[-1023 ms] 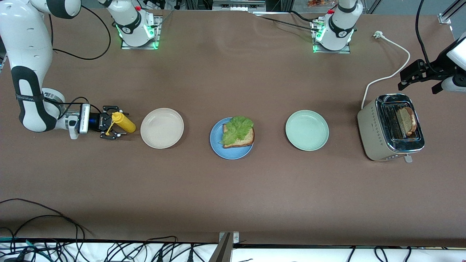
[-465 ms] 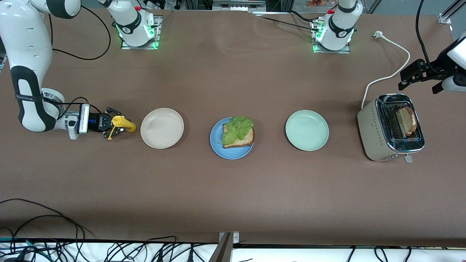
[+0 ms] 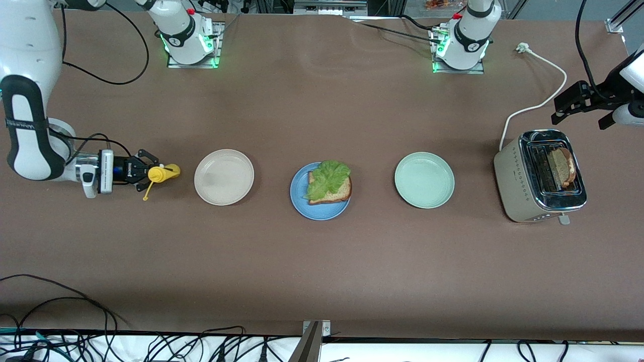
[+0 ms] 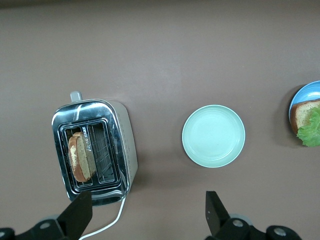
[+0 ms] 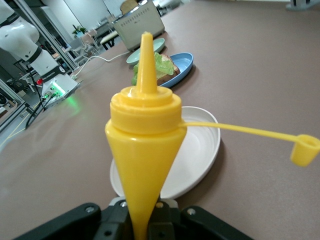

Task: Make sandwich in blue plate with both arms
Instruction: 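Close the right gripper on the yellow bottle and lift it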

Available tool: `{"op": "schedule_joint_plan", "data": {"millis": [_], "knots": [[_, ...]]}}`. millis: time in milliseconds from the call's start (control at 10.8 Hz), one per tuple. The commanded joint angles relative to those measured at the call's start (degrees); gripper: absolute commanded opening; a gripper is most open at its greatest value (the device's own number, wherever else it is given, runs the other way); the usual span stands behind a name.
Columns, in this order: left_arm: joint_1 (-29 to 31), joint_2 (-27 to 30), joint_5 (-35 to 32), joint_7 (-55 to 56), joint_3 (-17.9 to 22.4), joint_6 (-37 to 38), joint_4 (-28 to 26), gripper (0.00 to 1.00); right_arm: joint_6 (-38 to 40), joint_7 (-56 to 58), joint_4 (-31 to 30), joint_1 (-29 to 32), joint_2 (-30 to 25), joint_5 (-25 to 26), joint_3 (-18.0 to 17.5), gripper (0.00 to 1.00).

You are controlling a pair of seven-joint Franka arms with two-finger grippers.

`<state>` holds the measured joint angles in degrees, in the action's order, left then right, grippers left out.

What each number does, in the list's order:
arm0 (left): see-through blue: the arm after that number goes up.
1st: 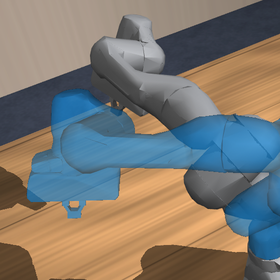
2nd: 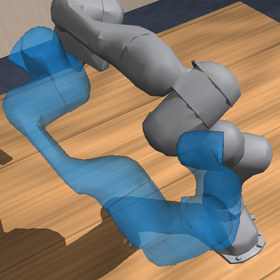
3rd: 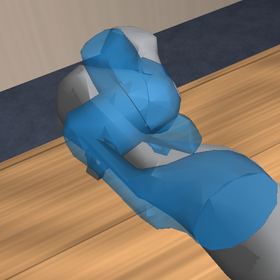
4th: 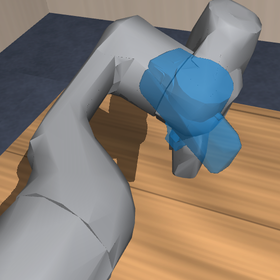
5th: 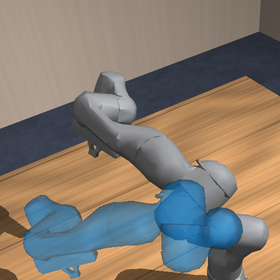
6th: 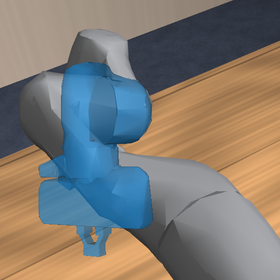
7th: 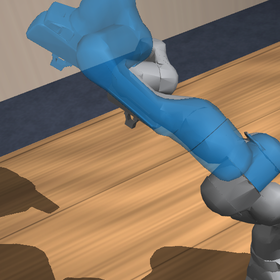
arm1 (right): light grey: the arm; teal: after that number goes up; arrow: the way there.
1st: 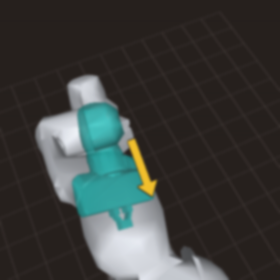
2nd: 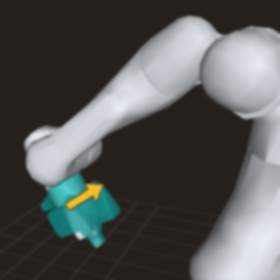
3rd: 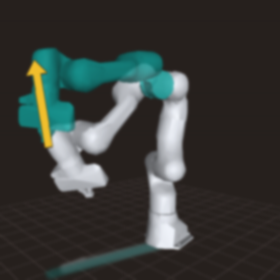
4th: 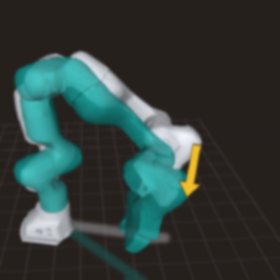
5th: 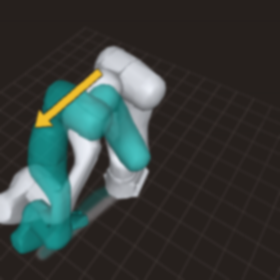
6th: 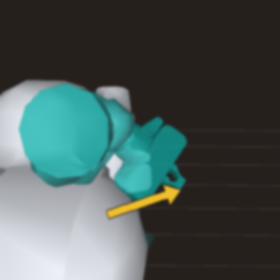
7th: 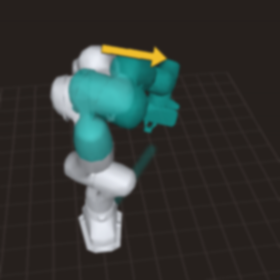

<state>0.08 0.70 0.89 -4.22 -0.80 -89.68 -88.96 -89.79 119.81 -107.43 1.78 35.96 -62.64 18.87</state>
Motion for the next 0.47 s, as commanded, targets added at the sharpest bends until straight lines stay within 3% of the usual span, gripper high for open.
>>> {"op": "schedule_joint_plan", "data": {"millis": [0,186,372], "knots": [[0.4,-0.5,1.2,-1.1,-0.1,1.2,1.7,1.00,-4.7,-17.5,-0.9,-1.6,-8.3,8.6,-0.5,0.08],[0.4,-0.5,1.2,-1.0,-0.1,1.2,1.7,1.00,-7.3,-26.8,1.8,-5.3,-9.3,12.6,-0.6,0.08],[0.4,-0.5,1.2,-1.0,-0.1,1.2,1.7,1.00,-10.7,-41.9,7.2,-7.5,-11.1,22.5,-5.1,0.08]]}}
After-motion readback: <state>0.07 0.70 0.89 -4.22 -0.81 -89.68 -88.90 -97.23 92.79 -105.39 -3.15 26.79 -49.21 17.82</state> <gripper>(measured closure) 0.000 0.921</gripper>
